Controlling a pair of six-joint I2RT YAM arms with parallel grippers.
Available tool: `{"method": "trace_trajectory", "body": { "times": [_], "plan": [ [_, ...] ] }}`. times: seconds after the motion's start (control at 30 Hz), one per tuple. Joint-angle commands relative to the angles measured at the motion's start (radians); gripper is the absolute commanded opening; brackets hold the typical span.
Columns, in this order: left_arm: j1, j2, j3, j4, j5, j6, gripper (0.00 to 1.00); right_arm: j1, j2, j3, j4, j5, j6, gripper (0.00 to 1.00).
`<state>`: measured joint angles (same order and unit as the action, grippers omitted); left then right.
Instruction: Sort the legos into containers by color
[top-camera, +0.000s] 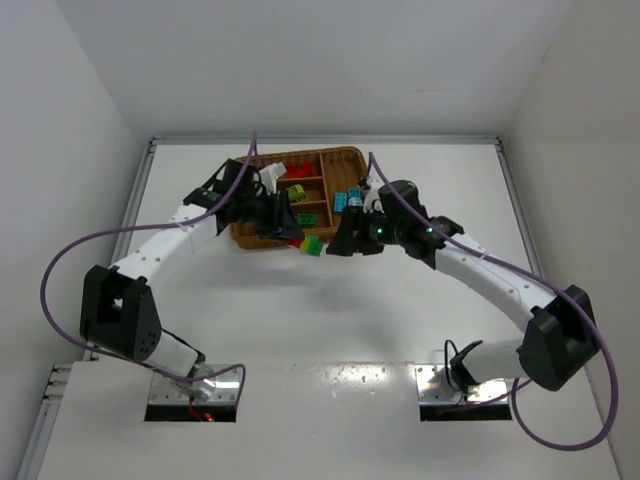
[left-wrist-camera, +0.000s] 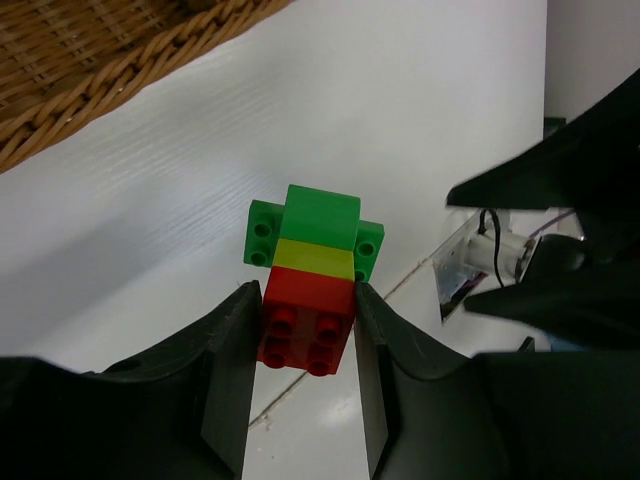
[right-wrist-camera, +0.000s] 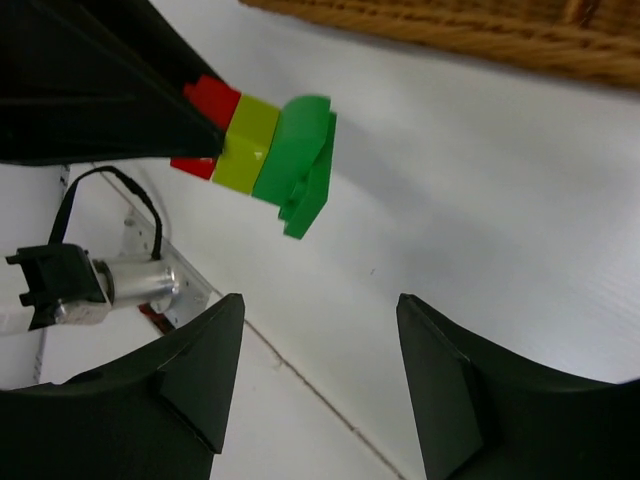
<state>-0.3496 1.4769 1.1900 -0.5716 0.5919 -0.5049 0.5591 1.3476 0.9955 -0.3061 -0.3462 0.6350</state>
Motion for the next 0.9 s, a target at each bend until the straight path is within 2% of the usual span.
{"method": "trace_trajectory", "body": {
  "times": [0.0,0.07,0.27,0.37,0.67,0.87],
  "plan": [
    [0.011,-0.046,-0.004,0.055,-0.059,-0.081,0.00,0.039,0.012,-0.037,0.137,0.032,0.135,0.63],
    [0.011,-0.067,-0.004,0.055,-0.107,-0.095,0.00,0.065,0.036,-0.037,0.171,0.032,0.175,0.61],
    [0.011,-0.067,-0.013,0.055,-0.116,-0.104,0.00,0.122,0.108,0.002,0.206,0.076,0.207,0.57],
    [0.011,-0.067,-0.023,0.055,-0.116,-0.104,0.00,0.122,0.127,0.002,0.226,0.115,0.233,0.50],
    [0.011,-0.076,-0.023,0.055,-0.104,-0.104,0.00,0.091,0.203,0.012,0.302,0.056,0.264,0.49],
    [0.011,-0.086,-0.032,0.055,-0.104,-0.104,0.00,0.091,0.248,0.037,0.331,0.047,0.293,0.39]
  ]
}}
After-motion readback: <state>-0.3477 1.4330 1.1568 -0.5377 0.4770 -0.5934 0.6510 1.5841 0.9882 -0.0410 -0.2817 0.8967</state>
